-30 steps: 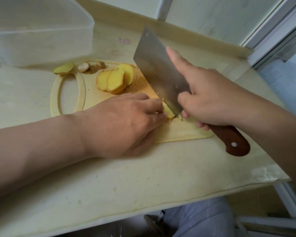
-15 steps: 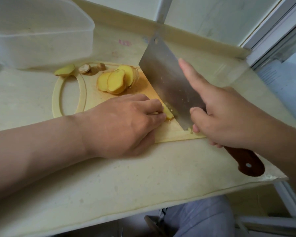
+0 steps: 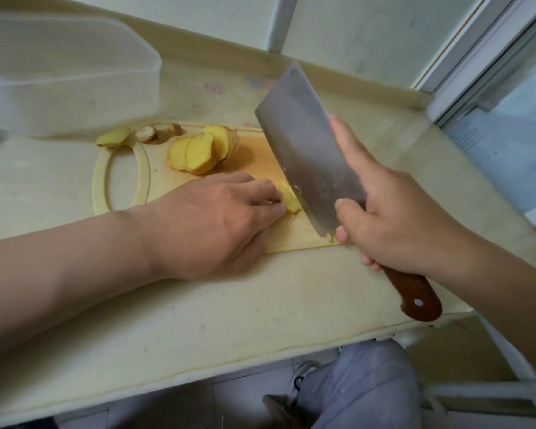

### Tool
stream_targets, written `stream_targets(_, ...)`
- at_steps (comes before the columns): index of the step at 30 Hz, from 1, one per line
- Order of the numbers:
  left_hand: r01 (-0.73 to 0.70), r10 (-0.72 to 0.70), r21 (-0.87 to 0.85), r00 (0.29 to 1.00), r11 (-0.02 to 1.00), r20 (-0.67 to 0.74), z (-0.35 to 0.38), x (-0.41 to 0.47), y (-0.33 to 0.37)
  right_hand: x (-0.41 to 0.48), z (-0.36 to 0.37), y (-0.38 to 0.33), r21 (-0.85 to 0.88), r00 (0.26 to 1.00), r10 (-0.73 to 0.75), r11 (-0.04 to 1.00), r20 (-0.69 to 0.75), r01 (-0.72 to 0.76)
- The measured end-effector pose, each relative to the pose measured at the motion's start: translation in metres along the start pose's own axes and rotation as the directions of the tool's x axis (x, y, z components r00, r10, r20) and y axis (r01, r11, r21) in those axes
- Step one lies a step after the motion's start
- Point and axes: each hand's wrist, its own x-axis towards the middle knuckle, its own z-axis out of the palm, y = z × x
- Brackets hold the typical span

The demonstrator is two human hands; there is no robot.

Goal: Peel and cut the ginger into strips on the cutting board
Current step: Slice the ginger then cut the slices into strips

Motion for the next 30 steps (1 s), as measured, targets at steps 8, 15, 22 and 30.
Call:
stream_targets(8, 0.007, -0.007, -0.006, 1.000, 1.000, -0.008, 0.003, -0.001, -0.001, 0.006, -0.004, -0.006, -0.132, 0.997, -0.015, 0.991, 0.072, 0.025)
stream_targets(15, -0.005, 0.005, -0.002, 1.000, 1.000, 0.005, 0.000, 0.001, 0.001, 0.042, -0.002, -0.029, -0.186, 0.995, -0.002, 0.982, 0.104, 0.021)
stream_targets(22, 0.018, -0.018, 0.018, 1.000, 1.000, 0.016, 0.001, -0.002, 0.000, 0.013, 0.011, -0.006, -0.037, 0.994, -0.061, 0.998, -0.096, 0.057)
stream_targets(30, 0.033, -0.034, 0.021, 0.999, 0.999, 0.034, 0.001, -0.001, 0.000, 0.010, 0.004, -0.006, -0.180, 0.995, -0.098, 0.979, -0.014, 0.094)
